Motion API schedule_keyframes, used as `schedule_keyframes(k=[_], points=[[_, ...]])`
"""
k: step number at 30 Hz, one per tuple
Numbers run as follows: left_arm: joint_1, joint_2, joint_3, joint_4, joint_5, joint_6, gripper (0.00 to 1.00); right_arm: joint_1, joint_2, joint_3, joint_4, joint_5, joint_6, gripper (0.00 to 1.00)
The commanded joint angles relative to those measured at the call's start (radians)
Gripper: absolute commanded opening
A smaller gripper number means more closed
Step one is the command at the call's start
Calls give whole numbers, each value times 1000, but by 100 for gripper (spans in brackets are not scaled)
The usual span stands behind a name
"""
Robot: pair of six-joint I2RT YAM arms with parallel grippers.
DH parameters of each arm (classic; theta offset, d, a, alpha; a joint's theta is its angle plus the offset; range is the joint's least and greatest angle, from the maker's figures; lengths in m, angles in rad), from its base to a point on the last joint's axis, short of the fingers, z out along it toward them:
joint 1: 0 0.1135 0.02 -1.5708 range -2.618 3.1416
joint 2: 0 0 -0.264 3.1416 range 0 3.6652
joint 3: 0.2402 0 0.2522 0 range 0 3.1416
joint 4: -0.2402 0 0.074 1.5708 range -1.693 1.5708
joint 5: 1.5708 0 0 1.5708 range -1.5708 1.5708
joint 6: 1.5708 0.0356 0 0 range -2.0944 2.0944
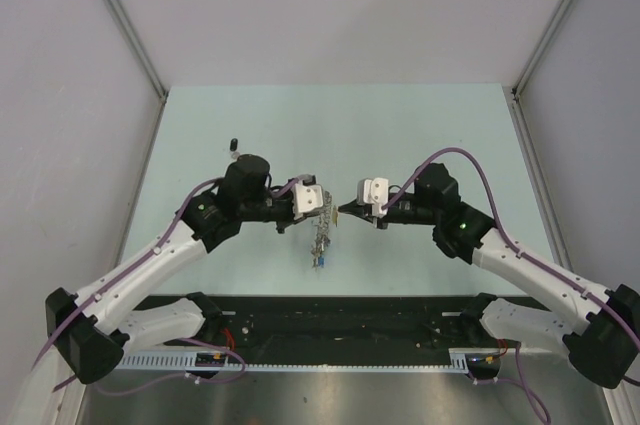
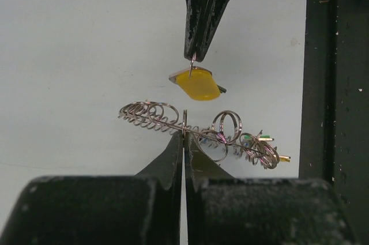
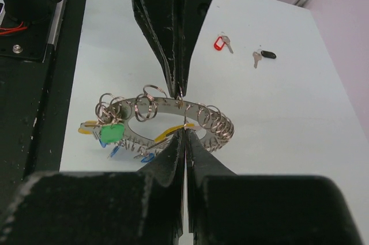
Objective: Put the keys on the keyring
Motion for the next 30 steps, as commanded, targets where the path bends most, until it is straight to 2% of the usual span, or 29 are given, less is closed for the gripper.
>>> schedule_keyframes(k=[1, 13, 30], points=[[-5, -30, -12, 91, 58, 17, 0, 19, 12, 56, 3, -8, -40, 0], [-13, -76, -60, 123, 26, 52, 0, 70, 66, 103, -110, 105, -91, 0], [-18, -78, -66, 120, 17, 63, 0, 97, 83, 109, -94, 114, -94, 0]])
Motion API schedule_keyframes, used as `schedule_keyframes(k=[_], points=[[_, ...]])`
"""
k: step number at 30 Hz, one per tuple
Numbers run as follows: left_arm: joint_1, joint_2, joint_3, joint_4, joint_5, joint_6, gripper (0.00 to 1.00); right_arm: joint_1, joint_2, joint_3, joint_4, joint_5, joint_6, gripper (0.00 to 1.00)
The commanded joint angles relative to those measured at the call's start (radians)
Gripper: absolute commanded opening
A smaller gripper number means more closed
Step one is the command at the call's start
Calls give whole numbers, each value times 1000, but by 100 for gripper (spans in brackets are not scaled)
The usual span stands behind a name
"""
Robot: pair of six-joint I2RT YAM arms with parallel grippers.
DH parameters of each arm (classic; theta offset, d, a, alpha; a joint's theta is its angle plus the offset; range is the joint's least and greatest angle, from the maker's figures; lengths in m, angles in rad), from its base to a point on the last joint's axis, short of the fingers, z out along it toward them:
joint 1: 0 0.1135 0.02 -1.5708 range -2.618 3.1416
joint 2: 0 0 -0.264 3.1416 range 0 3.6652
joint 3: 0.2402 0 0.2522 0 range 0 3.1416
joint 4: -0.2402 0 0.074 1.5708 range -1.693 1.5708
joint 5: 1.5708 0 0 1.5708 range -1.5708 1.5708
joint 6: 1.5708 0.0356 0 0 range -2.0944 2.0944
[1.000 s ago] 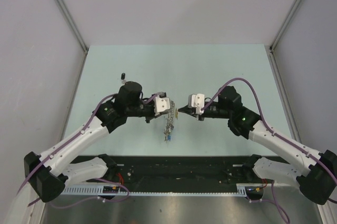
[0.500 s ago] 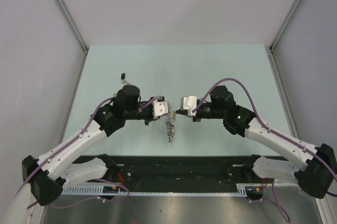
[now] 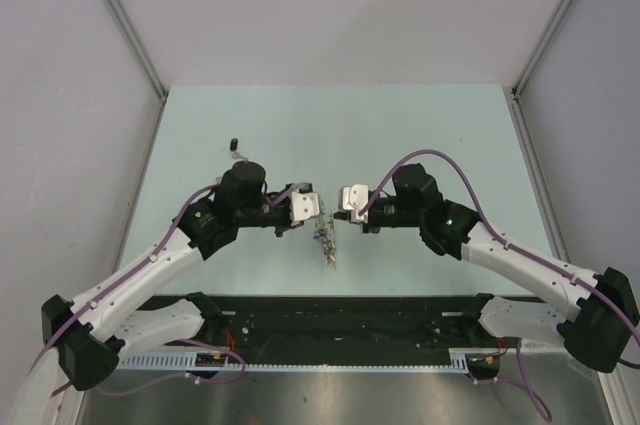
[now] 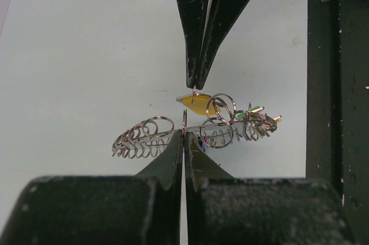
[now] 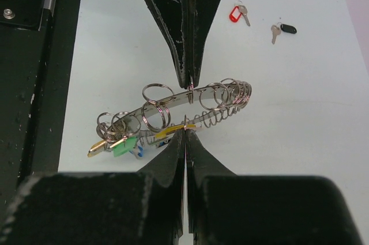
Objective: Put the keys on the keyring
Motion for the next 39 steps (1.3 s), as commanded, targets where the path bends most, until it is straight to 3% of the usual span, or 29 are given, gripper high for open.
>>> schedule_keyframes(k=[1, 39], points=[[-11, -26, 1, 61, 10, 35, 0, 15, -6, 47, 35, 6, -11, 0], [-26, -18, -4, 64, -22, 33, 0, 21, -33, 32, 84, 15, 34, 0]])
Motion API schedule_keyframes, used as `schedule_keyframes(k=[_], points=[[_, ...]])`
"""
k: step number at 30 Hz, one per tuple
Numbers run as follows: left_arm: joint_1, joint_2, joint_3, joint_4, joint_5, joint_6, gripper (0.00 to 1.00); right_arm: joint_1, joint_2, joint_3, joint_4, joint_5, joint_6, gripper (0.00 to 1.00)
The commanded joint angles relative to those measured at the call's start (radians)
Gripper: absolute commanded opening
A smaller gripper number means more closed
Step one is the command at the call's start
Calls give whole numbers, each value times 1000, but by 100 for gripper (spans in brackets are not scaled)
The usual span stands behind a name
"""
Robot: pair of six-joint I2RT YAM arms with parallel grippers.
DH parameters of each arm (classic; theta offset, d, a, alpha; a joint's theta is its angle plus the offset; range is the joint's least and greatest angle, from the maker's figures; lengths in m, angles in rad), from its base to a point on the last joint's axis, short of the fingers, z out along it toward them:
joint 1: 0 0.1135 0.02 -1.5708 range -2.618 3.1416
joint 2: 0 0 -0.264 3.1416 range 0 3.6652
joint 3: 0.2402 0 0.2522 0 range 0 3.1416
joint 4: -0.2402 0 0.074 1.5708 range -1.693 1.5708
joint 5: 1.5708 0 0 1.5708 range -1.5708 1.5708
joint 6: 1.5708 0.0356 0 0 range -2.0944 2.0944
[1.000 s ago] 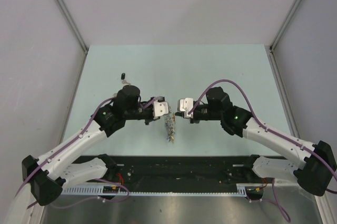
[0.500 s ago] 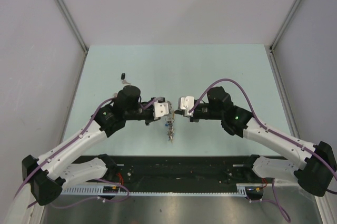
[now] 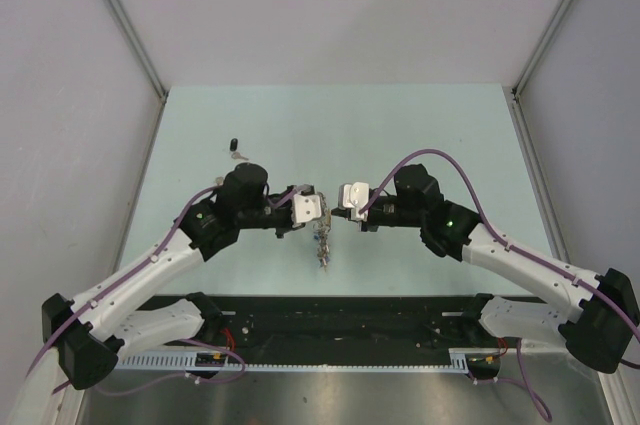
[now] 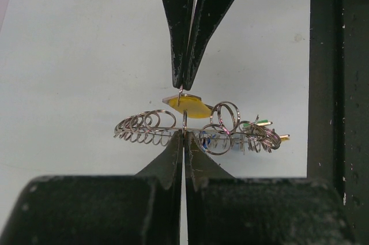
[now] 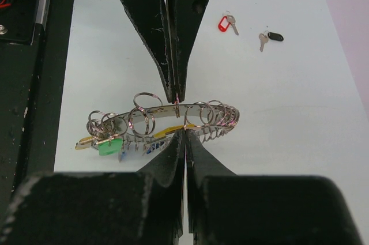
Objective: Put the keys on the keyring
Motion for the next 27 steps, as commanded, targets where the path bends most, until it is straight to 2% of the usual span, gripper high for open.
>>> schedule_keyframes(k=[1, 27], points=[[-9, -18, 1, 62, 5, 31, 0, 4, -22, 33, 38, -17, 2, 0], [-13, -29, -2, 73, -1, 26, 0, 4, -1, 36, 36, -26, -1, 0]])
